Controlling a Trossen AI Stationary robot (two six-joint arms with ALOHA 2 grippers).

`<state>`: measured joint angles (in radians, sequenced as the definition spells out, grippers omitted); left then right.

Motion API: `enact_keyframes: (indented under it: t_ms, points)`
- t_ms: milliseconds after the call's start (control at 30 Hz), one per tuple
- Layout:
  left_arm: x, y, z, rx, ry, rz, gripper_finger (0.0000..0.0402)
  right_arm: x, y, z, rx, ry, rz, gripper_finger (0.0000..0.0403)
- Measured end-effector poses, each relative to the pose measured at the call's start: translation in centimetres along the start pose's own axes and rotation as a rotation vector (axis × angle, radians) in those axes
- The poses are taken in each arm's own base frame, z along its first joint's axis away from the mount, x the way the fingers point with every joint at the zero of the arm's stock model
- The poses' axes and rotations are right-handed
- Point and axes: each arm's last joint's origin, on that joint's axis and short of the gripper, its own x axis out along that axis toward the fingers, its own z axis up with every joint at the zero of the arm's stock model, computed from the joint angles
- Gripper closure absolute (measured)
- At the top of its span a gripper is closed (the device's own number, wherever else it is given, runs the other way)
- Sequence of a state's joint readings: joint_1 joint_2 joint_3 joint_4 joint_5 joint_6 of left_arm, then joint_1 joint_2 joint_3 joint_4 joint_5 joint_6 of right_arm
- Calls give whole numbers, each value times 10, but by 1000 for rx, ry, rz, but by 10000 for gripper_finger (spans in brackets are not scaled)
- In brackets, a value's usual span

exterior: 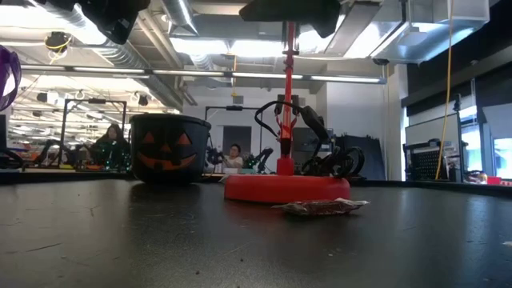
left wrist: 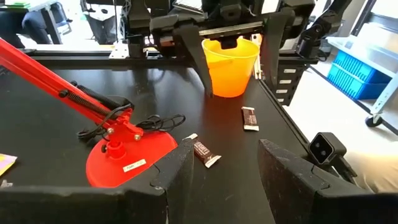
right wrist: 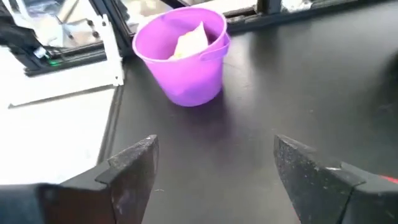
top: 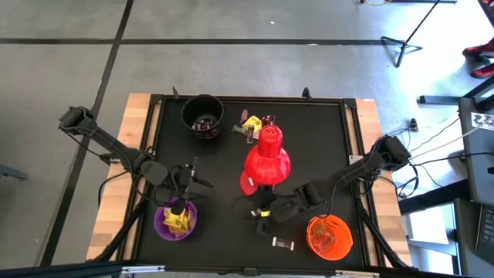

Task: Organize candy in baskets
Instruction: Put the brown chocolate bar into the black bucket

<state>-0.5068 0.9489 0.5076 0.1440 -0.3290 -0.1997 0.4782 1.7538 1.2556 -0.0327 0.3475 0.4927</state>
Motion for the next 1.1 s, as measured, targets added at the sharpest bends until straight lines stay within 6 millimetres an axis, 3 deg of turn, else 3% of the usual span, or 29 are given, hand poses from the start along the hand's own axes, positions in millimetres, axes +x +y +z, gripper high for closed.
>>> enact_keyframes:
  t_ms: [467,667,900,1100]
  points:
    - [0,0,0,-1,0,3,234,0,0,-3,45,54,41,91]
    - [0,0,0,-2,0,3,234,-2,6,-13,114,241,226,91]
    - [0,0,0,-1,0,4,234,-16,26,-36,97,330,168,91]
    - [0,1,0,0,-5,26,234,-23,36,-37,81,396,78,91]
